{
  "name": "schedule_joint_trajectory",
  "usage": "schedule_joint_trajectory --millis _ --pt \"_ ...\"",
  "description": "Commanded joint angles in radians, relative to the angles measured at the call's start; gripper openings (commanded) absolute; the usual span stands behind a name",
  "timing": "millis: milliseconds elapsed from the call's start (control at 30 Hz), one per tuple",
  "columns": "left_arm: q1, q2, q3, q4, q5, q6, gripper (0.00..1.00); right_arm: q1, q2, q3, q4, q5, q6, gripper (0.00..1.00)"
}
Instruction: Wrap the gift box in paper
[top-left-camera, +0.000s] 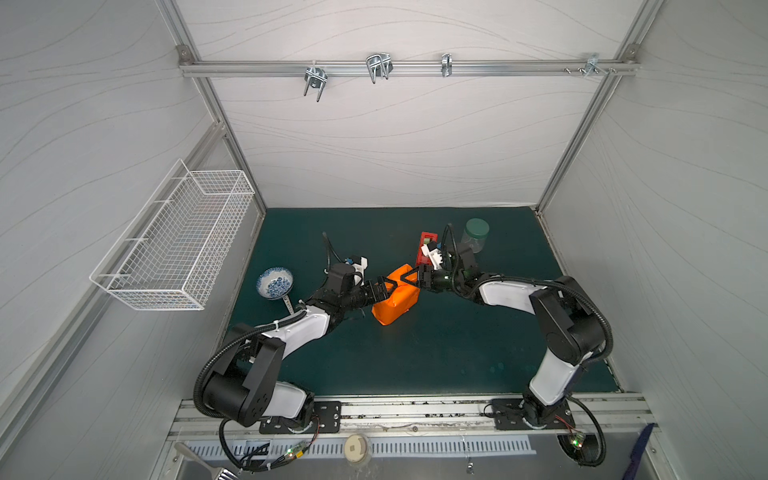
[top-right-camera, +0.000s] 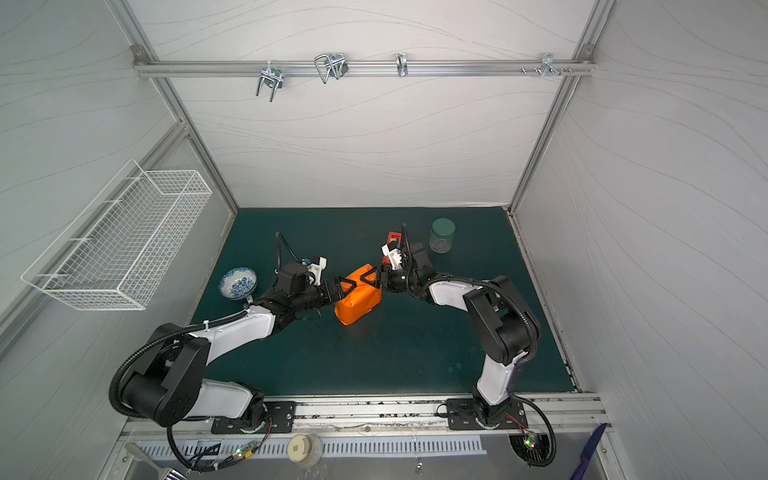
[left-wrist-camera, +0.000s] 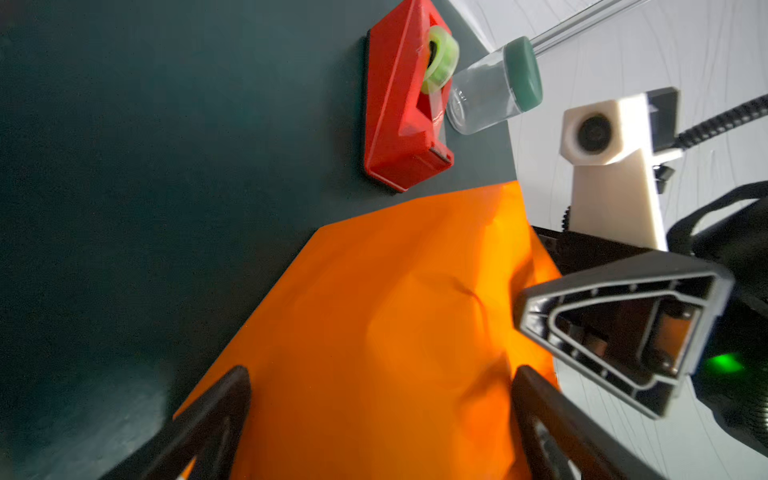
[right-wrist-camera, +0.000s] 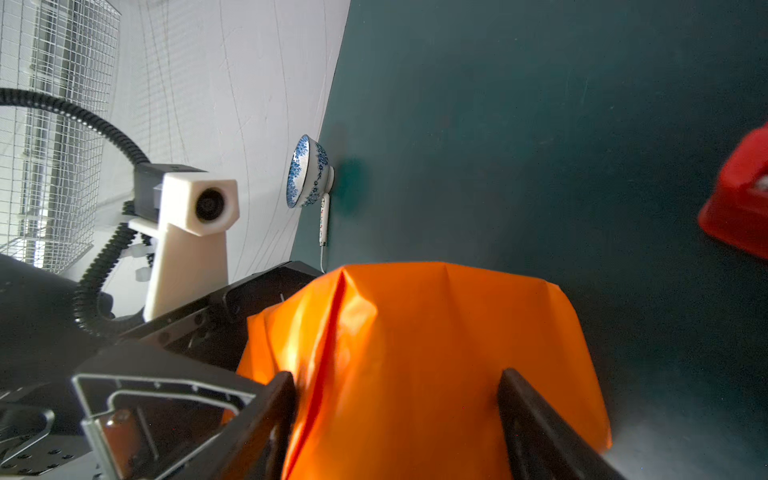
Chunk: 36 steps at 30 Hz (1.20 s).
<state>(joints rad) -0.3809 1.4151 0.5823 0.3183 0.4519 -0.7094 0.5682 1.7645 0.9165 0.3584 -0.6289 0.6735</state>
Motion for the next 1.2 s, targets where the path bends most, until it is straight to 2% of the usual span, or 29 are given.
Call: schedule_joint_trajectory --millis 0,333,633,767,967,1067,1167 --pt "-0.012 0.034 -0.014 -0.002 -0.002 0.023 0.99 0.02 0.033 -0.021 -0.128 0.001 -0.006 0.77" --pt "-0.003 0.028 -0.064 -0.041 0.0 0.094 0.98 -0.015 -0.033 0.039 -0.195 -0.022 -0.025 0.77" --pt "0.016 0.02 -0.075 -0.059 0.005 0.132 0.95 -0.177 -0.117 0.079 -0.241 -0.073 -0.015 0.77" --pt "0.016 0.033 -0.069 -0.058 0.01 0.137 0.94 -0.231 -0.069 0.134 -0.309 -0.043 -0.03 0.66" --pt "0.016 0.048 -0.067 -0.047 0.022 0.139 0.93 -0.24 0.068 0.304 -0.44 0.028 -0.095 0.52" --pt "0.016 0.044 -0.067 -0.045 0.024 0.139 0.93 -0.243 0.142 0.378 -0.471 0.025 -0.104 0.45" --pt "0.016 0.039 -0.066 -0.049 0.021 0.143 0.93 -0.243 0.199 0.426 -0.487 0.017 -0.106 0.42"
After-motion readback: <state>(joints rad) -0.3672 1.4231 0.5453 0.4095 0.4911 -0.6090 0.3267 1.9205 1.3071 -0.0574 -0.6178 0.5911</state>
